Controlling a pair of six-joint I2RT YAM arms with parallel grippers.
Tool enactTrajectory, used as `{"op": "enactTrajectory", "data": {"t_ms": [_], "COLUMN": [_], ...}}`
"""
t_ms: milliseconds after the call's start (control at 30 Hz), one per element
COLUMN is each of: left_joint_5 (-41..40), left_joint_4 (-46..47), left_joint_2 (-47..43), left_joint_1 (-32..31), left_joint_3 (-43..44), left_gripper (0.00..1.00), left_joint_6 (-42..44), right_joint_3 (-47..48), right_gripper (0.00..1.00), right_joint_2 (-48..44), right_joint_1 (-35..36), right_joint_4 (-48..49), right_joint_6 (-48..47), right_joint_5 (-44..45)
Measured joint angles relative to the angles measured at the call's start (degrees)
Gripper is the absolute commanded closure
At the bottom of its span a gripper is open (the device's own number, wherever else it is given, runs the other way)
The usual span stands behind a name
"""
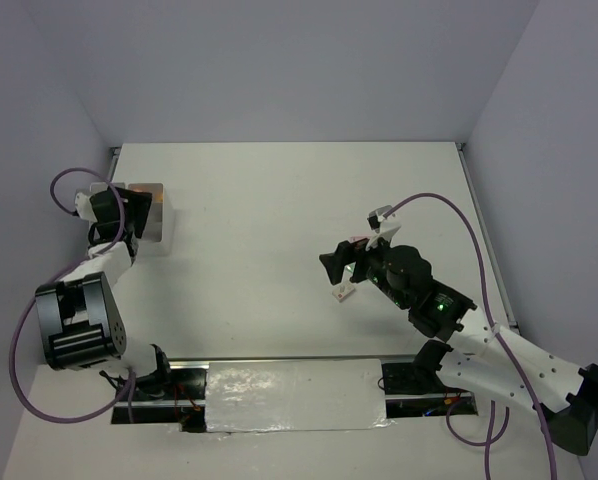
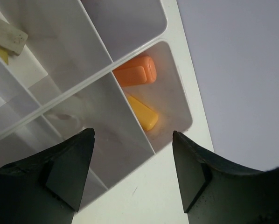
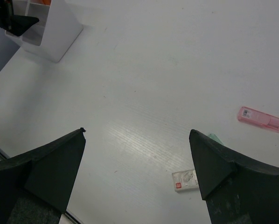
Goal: Sort the stationery into containers
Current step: Place the stationery in the storage box, then pick up the stationery from the center of the board.
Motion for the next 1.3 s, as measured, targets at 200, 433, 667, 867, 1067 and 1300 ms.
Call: {"op": "enactTrajectory", "data": {"t_ms": [200,433,667,867,1067,1300], "left_joint_5": [-2.43,-3.28,-7.26,3.98,5.29,7.08], "left_joint_4": [-7.69,-12.68,-17.81,-9.31,-11.17,-13.25], "left_joint_2": [-3.37,-2.95,-6.91,-10.99,0.79,17.09], "left_joint_1": [-0.9,-2.25,-17.2,-34.86,-56.76,-71.67], "left_joint_3": [2.08,5.86,8.85,6.62,9.4,17.86], "left_gripper": [0.12,0.11,0.01,0.01,0.03,0.12], "left_joint_6": [1.6,3.56,14.99,30.69,43.36,49.92], "right_joint_3": [0.0,0.0,-0.04,0.55,8.94,17.88], "right_gripper": [0.0,0.0,0.0,0.0,0.0,0.0], "right_joint_2": [0.57,0.66,-0.17,-6.05,-12.59,-15.19], "right_joint_1": [0.0,0.0,0.0,0.0,0.0,0.0], "right_joint_4": [0.15,0.17,0.02,-6.67,-19.21,-27.26], "right_joint_6": [0.0,0.0,0.7,6.43,10.97,11.74], "right_joint_5": [-0.17,-0.17,2.16,14.21,23.56,27.45]}}
